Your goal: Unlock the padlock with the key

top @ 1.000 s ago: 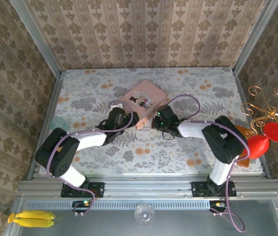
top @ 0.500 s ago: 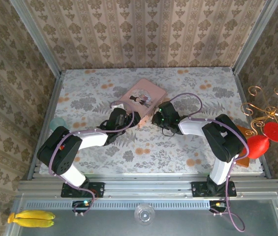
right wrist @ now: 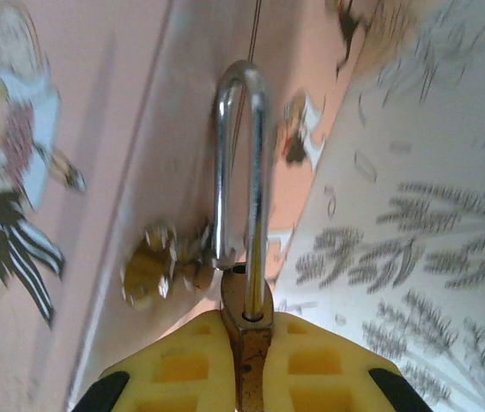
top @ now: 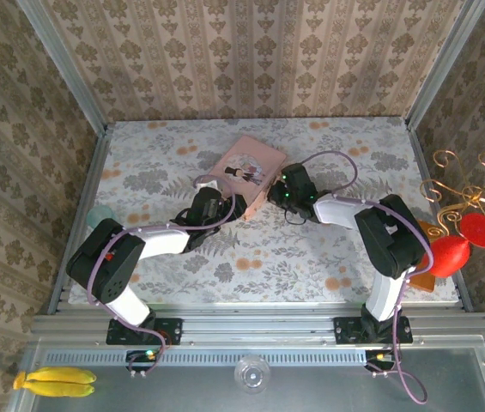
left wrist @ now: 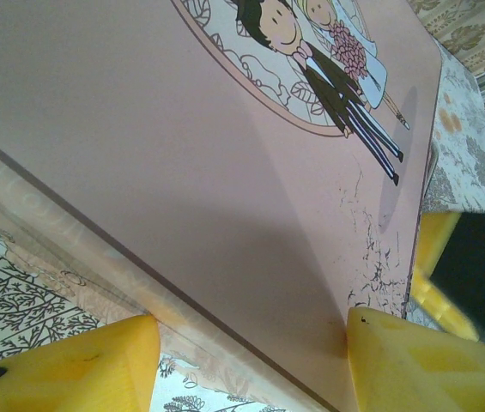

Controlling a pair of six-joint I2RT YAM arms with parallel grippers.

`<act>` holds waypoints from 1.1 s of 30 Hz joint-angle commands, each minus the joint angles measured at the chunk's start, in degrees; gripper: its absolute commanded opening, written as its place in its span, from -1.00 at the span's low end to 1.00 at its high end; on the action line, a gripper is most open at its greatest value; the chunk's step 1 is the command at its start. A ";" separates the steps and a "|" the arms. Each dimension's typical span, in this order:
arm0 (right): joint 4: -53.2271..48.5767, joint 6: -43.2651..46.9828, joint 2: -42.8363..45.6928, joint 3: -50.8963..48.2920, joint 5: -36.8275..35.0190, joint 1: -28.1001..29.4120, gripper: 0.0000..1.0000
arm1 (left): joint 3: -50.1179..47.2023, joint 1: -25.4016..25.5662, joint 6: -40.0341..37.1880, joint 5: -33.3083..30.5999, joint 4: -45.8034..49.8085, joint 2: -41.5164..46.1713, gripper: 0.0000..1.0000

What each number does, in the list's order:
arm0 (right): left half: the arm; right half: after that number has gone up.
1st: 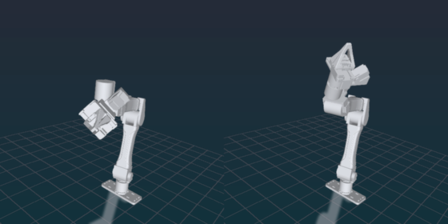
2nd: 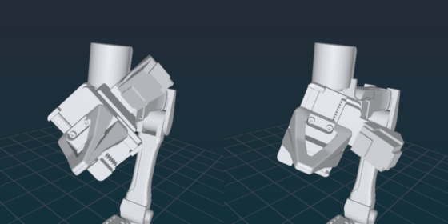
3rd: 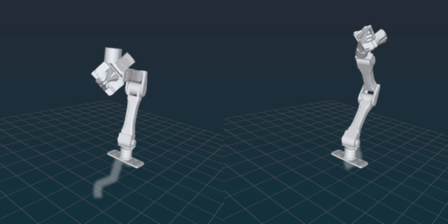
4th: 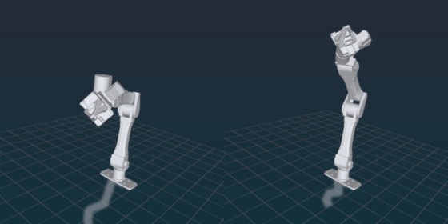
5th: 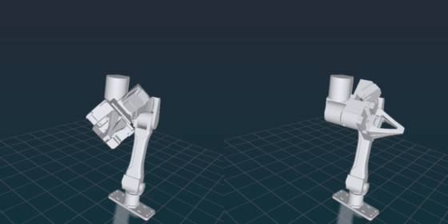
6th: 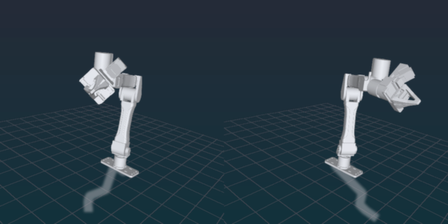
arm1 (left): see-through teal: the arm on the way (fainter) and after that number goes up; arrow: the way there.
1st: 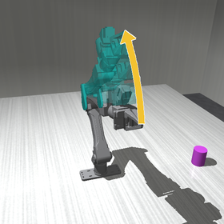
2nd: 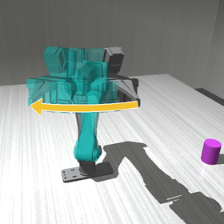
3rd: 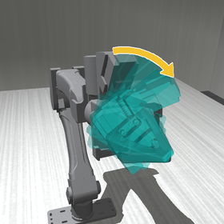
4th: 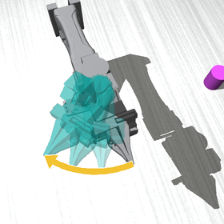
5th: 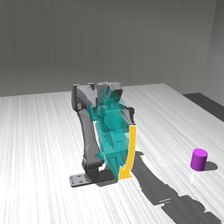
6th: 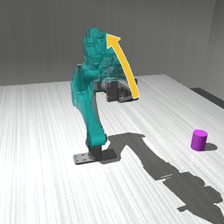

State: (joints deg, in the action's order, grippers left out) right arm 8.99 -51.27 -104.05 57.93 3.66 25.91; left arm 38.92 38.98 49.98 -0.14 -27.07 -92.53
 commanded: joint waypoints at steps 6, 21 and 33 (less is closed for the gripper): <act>-0.82 1.96 -1.84 3.23 -2.07 -1.56 -1.00 | -1.42 0.55 -0.67 0.87 10.99 -3.23 0.17; -13.15 14.26 5.28 3.54 -7.44 -2.05 -1.00 | 1.10 -1.78 -7.25 1.73 17.75 2.47 0.23; -26.48 26.20 17.07 2.94 -9.88 7.09 -1.00 | 1.93 -2.50 -24.99 -7.48 33.13 23.00 0.37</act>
State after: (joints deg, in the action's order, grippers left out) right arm -12.14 -29.45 -90.48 60.18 -4.27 31.29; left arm 42.57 36.97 31.64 -3.29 0.91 -74.67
